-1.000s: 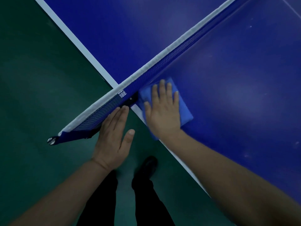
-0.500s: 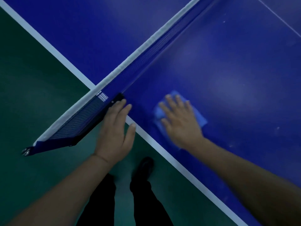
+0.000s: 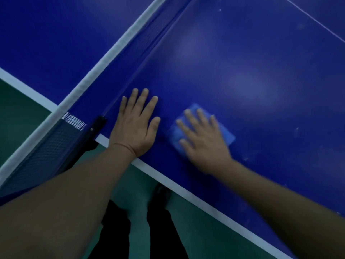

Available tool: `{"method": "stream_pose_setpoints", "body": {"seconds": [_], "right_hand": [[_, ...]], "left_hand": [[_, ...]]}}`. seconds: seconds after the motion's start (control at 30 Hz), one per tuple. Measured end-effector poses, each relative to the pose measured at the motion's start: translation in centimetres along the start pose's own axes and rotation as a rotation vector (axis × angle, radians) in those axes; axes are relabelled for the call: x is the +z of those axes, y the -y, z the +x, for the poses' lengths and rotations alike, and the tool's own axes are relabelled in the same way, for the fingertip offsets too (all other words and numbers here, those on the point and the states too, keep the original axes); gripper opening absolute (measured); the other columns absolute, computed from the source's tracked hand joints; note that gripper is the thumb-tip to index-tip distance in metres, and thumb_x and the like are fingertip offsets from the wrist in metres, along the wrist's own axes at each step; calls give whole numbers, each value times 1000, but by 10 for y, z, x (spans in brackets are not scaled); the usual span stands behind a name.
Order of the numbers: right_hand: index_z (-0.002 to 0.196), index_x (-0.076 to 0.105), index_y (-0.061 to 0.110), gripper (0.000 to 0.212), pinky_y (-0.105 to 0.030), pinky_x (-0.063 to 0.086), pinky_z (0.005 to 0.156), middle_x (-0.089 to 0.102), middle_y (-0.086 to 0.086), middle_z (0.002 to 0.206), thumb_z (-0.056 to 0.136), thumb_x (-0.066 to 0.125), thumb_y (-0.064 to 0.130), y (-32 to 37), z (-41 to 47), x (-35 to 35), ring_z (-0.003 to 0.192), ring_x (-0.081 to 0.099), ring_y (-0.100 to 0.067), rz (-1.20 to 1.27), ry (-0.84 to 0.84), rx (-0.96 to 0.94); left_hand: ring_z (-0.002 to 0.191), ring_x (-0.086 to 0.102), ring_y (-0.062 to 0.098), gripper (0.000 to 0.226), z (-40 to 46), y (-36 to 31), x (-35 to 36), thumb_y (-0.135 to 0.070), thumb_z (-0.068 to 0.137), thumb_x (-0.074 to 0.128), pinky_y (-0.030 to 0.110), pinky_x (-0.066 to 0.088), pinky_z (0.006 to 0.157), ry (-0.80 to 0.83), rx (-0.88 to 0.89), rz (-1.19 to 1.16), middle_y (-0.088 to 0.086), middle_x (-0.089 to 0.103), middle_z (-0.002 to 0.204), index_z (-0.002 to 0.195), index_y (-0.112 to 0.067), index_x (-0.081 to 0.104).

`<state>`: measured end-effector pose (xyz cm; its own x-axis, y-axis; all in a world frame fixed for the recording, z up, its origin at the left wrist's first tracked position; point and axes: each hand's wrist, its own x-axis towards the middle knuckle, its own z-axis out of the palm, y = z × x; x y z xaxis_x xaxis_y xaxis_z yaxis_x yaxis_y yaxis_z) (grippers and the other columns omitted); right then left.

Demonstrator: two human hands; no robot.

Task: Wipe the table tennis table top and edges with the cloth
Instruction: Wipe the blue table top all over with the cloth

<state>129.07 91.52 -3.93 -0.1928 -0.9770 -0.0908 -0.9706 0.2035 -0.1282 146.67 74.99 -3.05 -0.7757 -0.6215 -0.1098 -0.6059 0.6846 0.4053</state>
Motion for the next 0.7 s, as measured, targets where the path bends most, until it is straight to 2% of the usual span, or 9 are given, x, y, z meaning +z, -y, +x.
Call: {"method": "stream_pose_setpoints", "body": {"seconds": [0.07, 0.17, 0.27, 0.33, 0.4, 0.47, 0.5, 0.6, 0.7], "right_hand": [[153, 39, 21, 60, -65, 23, 116, 32, -10, 162, 100, 31, 47, -65, 8, -10, 150, 26, -38, -56, -19, 223], [160, 24, 26, 64, -58, 8, 123, 12, -3, 169, 102, 23, 51, -137, 19, -35, 155, 7, -30, 35, -8, 669], [161, 20, 27, 61, -58, 3, 123, 6, -2, 170, 105, 25, 50, -117, 41, -38, 156, 1, -29, 107, -63, 934], [160, 26, 26, 62, -59, 5, 122, 13, -5, 169, 102, 25, 50, -64, 47, -24, 155, 8, -32, 23, -93, 755], [157, 31, 26, 61, -59, 6, 121, 20, -6, 167, 102, 26, 51, -11, 34, -11, 154, 13, -33, 7, -43, 366], [156, 33, 28, 58, -57, 8, 122, 23, -3, 166, 103, 29, 52, -2, 18, -8, 154, 14, -31, 6, 43, 64], [155, 36, 28, 58, -58, 10, 121, 26, -4, 165, 103, 31, 52, -20, 17, -10, 154, 17, -32, 15, 54, 6], [154, 40, 20, 62, -65, 22, 116, 32, -10, 163, 100, 30, 50, -107, 39, -20, 150, 27, -38, -39, -9, 245], [160, 24, 25, 65, -59, 9, 122, 11, -4, 169, 101, 23, 50, -184, 54, -47, 155, 7, -32, 34, 33, 702]], "left_hand": [[156, -5, 22, 68, 4, -1, 0, -54, 100, 11, 42, -11, 125, 24, -25, 51, 3, 7, 169, 160, -24, 21], [156, -3, 23, 67, 4, -4, 0, -52, 99, 12, 42, -10, 125, 25, -32, 71, 3, 10, 169, 159, -24, 24], [156, 1, 24, 66, 6, -5, 1, -50, 99, 15, 45, -6, 126, 23, -38, 67, 4, 13, 169, 158, -24, 27], [156, 2, 24, 65, 7, -6, 0, -49, 99, 18, 45, -6, 125, 21, -46, 68, 5, 15, 168, 158, -24, 29], [156, 4, 25, 64, 7, -5, 2, -47, 99, 20, 44, -6, 125, 13, -42, 74, 5, 17, 168, 157, -23, 31], [156, 7, 26, 63, 8, -5, 3, -46, 99, 22, 45, -4, 125, 2, -38, 78, 6, 19, 167, 156, -23, 34], [156, 7, 26, 62, 8, -5, 3, -46, 99, 23, 46, -4, 125, 2, -39, 80, 6, 20, 167, 156, -23, 34], [156, 7, 26, 62, 6, -4, 3, -45, 99, 23, 46, -5, 125, 2, -48, 93, 6, 19, 167, 156, -23, 33], [155, 8, 28, 61, 6, -3, 4, -44, 99, 25, 48, -2, 125, -8, -37, 104, 7, 21, 167, 156, -22, 34]]}}
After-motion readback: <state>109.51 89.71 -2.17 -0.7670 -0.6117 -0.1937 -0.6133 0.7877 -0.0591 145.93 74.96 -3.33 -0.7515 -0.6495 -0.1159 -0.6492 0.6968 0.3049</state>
